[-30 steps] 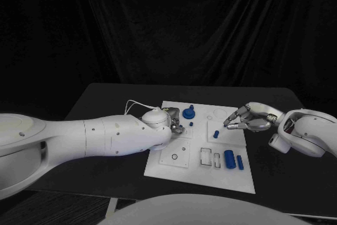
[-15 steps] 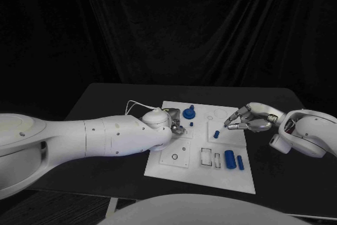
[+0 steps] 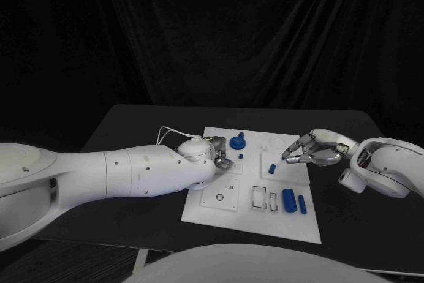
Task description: Assemble the parts on the task board
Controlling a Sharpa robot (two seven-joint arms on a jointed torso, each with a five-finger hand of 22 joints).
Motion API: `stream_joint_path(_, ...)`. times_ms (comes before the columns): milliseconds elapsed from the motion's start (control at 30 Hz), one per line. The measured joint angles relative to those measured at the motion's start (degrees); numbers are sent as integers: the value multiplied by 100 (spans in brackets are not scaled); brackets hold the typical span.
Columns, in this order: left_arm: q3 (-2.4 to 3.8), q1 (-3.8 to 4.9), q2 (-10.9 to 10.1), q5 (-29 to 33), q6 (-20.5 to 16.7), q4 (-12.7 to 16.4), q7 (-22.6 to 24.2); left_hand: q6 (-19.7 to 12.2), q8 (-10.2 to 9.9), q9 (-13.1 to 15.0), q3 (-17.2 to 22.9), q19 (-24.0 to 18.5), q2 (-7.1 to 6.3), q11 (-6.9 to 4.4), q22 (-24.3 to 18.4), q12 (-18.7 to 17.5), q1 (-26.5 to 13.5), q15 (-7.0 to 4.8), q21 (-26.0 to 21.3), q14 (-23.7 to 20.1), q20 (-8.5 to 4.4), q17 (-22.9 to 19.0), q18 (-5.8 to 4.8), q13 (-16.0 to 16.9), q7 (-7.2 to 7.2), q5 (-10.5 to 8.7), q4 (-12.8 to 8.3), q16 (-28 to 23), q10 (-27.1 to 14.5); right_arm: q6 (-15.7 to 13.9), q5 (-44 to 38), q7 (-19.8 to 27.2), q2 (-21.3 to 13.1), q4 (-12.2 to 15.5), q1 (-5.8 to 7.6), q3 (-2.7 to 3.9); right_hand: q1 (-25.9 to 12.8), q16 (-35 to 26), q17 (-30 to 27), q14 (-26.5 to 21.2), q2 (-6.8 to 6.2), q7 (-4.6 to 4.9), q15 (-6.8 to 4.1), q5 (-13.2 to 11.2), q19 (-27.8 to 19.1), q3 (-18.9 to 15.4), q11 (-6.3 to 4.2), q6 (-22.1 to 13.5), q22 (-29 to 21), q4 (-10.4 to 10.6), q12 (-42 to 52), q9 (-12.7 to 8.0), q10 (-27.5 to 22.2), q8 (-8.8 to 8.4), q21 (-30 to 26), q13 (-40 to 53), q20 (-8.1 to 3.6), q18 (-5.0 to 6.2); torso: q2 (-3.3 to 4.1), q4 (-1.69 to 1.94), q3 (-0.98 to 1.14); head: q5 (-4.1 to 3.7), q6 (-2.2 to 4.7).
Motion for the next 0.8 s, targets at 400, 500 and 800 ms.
stream_joint_path(400,8,0,-36,-7,45,26,-51,21,-82,-49,-345,0,34,20,0,0,-343,0,-67,0,0,0,1,0,18,-374,137,0,-21,7,0,-22,-4,0,-2,0,1,0,-8,3,0,0,6,0,0,0,9,0,2,0,-8,1,-9,0,0,1,0,0,2,0,0,5,0)
stream_joint_path(500,9,0,-46,-12,52,32,-62,30,-81,-53,-354,0,34,20,0,0,-343,0,-67,0,0,0,0,0,9,-374,146,0,-21,10,0,-25,-4,0,-2,0,14,0,-8,2,1,0,7,0,0,0,10,0,5,0,-7,1,-9,0,0,3,0,0,2,0,-1,8,0)
stream_joint_path(800,10,0,-88,-23,59,59,-91,72,-81,-55,-387,0,56,20,0,0,-365,0,-67,0,0,0,0,0,9,-397,128,0,-21,26,0,-33,-4,-4,-5,0,43,0,-14,5,29,0,13,39,0,-16,19,0,4,-16,5,1,-19,0,0,47,0,0,3,2,-1,10,0)
